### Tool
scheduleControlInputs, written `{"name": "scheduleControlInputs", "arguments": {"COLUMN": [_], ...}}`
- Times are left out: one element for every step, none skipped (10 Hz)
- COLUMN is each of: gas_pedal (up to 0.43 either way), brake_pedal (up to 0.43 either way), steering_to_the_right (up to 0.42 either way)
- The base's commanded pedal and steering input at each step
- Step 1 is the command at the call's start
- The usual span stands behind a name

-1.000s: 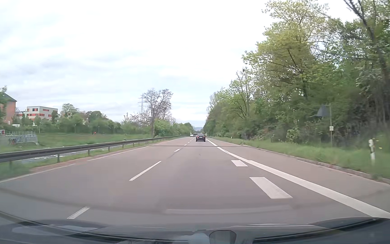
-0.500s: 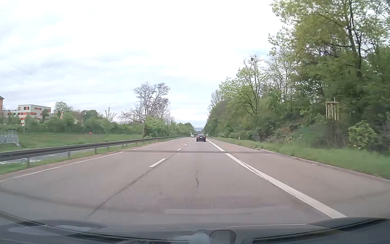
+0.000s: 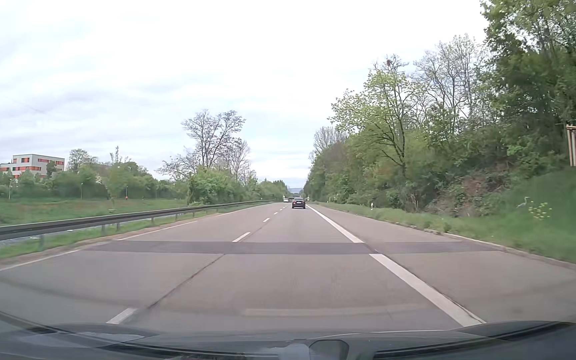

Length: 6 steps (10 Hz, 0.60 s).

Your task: Follow the waypoints while adhering to traffic rules and regulations

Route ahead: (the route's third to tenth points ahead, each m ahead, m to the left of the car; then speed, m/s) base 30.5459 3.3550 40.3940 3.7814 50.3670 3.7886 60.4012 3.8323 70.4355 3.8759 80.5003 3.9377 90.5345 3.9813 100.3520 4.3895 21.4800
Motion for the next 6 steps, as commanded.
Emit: {"name": "scheduleControlInputs", "arguments": {"gas_pedal": [0.067, 0.067, 0.067, 0.067, 0.067, 0.067], "brake_pedal": [0.000, 0.000, 0.000, 0.000, 0.000, 0.000], "steering_to_the_right": [-0.001, -0.001, -0.001, -0.001, -0.001, -0.001]}}
